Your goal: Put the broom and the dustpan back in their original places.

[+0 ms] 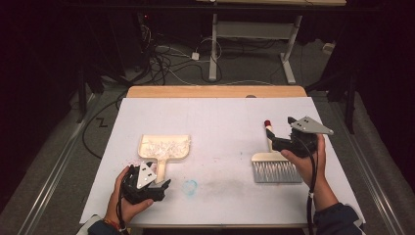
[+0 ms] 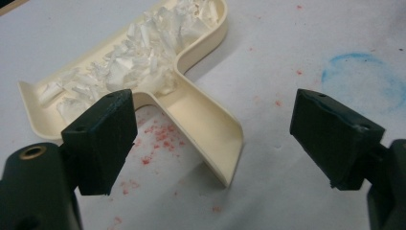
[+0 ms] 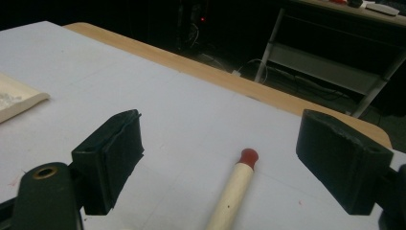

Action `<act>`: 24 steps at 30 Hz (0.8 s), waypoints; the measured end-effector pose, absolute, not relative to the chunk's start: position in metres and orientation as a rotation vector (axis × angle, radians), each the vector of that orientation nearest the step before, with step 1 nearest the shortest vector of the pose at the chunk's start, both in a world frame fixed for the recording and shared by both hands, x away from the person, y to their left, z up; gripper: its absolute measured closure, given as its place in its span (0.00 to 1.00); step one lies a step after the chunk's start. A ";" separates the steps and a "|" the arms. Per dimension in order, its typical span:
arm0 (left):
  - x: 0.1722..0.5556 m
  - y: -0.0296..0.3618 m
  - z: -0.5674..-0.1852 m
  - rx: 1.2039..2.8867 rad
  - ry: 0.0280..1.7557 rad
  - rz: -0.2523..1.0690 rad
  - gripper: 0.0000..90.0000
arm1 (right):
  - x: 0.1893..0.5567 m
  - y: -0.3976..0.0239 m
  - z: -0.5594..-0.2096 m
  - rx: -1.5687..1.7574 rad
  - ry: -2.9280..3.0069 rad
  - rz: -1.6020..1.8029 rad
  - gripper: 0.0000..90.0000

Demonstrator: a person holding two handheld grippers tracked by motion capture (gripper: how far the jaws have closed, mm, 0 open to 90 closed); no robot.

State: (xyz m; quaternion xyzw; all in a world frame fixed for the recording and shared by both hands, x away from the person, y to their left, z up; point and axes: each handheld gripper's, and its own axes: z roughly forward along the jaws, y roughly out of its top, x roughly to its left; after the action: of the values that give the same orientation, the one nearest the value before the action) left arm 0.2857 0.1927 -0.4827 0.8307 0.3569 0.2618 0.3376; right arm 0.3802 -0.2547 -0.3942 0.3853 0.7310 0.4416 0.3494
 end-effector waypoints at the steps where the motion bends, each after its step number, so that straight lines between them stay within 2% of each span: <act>1: 0.286 0.192 -0.483 2.164 0.928 0.680 0.18 | 0.378 -0.254 -0.393 0.991 1.899 1.153 0.19; 24: 0.282 0.184 -0.481 2.176 0.849 0.688 0.18 | 0.345 -0.260 -0.379 0.931 1.975 1.173 0.20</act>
State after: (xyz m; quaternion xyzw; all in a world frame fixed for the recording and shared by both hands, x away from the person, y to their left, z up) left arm 0.2818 0.1843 -0.4810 0.8385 0.3271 0.2651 0.3460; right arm 0.3450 -0.2602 -0.3787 0.3550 0.7536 0.4474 0.3254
